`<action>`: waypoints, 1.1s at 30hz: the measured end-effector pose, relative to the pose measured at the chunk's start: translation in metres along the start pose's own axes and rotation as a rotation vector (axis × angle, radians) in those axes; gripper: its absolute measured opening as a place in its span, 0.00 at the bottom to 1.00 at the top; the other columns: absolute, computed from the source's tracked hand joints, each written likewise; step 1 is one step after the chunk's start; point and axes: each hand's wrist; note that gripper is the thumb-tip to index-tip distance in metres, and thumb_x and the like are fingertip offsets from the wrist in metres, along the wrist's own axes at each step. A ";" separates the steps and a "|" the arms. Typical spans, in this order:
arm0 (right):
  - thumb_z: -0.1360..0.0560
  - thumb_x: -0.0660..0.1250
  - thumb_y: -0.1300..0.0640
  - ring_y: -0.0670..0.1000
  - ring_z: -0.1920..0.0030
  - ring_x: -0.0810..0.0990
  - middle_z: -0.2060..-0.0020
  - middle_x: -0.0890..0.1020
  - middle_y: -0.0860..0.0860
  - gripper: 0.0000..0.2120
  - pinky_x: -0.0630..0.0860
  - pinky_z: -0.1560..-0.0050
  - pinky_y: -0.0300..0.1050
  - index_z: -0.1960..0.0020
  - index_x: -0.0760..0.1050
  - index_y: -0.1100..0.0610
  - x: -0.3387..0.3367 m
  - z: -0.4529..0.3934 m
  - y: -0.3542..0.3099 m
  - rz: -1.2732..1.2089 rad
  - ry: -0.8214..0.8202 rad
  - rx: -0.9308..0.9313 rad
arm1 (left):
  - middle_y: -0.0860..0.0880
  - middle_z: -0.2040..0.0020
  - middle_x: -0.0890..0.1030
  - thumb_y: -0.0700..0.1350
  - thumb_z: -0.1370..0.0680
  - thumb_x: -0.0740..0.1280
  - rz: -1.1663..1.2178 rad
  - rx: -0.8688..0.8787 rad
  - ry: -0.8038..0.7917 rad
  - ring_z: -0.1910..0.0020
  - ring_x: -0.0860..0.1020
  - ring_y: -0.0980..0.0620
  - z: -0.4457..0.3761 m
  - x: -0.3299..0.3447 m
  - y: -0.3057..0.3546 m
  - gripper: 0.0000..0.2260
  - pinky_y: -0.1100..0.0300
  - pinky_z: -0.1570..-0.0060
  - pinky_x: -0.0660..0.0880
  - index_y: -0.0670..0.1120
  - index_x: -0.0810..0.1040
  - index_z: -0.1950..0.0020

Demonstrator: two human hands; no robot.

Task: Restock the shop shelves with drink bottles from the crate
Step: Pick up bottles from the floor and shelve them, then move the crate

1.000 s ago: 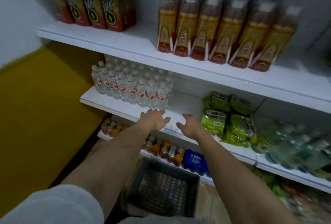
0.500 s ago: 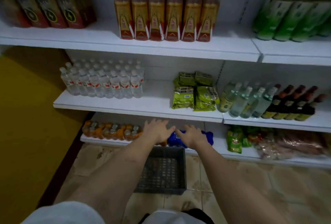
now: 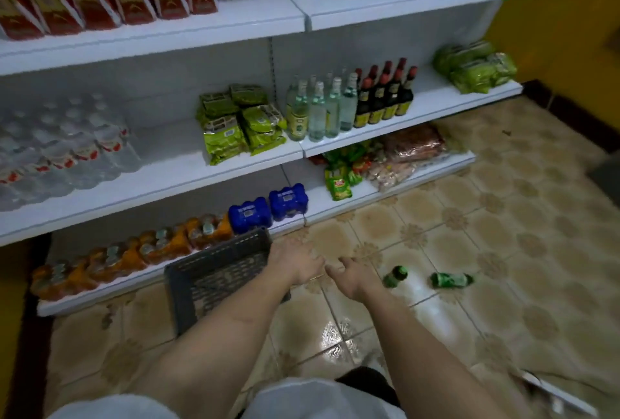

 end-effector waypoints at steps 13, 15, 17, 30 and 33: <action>0.20 0.53 0.36 0.62 0.27 0.66 0.24 0.65 0.56 0.32 0.65 0.28 0.56 0.22 0.63 0.54 -0.052 0.029 0.244 -0.405 0.167 0.220 | 0.44 0.23 0.67 0.61 0.17 0.49 -0.059 0.183 -0.168 0.25 0.64 0.42 -0.061 0.065 0.253 0.26 0.45 0.26 0.60 0.52 0.65 0.22; 0.20 0.53 0.36 0.62 0.26 0.65 0.24 0.65 0.57 0.32 0.65 0.28 0.56 0.22 0.63 0.55 -0.065 0.032 0.274 -0.422 0.188 0.235 | 0.44 0.25 0.70 0.59 0.16 0.50 -0.073 0.219 -0.163 0.26 0.66 0.42 -0.071 0.072 0.285 0.24 0.47 0.26 0.60 0.50 0.69 0.25; 0.20 0.54 0.36 0.61 0.25 0.64 0.24 0.64 0.57 0.33 0.64 0.27 0.56 0.23 0.63 0.55 -0.073 0.030 0.297 -0.432 0.192 0.236 | 0.43 0.23 0.67 0.59 0.16 0.51 -0.102 0.226 -0.159 0.24 0.63 0.42 -0.077 0.076 0.305 0.24 0.47 0.27 0.58 0.51 0.67 0.23; 0.18 0.55 0.42 0.61 0.26 0.65 0.23 0.62 0.58 0.30 0.64 0.27 0.52 0.22 0.61 0.57 -0.102 -0.059 0.350 -0.516 0.022 0.307 | 0.47 0.21 0.64 0.60 0.17 0.50 -0.170 0.168 -0.292 0.21 0.56 0.44 -0.188 0.085 0.333 0.26 0.42 0.25 0.55 0.51 0.62 0.21; 0.18 0.56 0.42 0.62 0.27 0.66 0.24 0.63 0.59 0.29 0.64 0.28 0.53 0.22 0.61 0.57 -0.120 -0.084 0.364 -0.556 0.020 0.373 | 0.45 0.23 0.66 0.59 0.17 0.52 -0.171 0.199 -0.330 0.21 0.56 0.43 -0.226 0.082 0.340 0.26 0.43 0.25 0.54 0.49 0.62 0.21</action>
Point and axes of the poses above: each hand's wrist, its own z-axis away from the middle knuckle, its own x-axis out of the palm, y = z × x
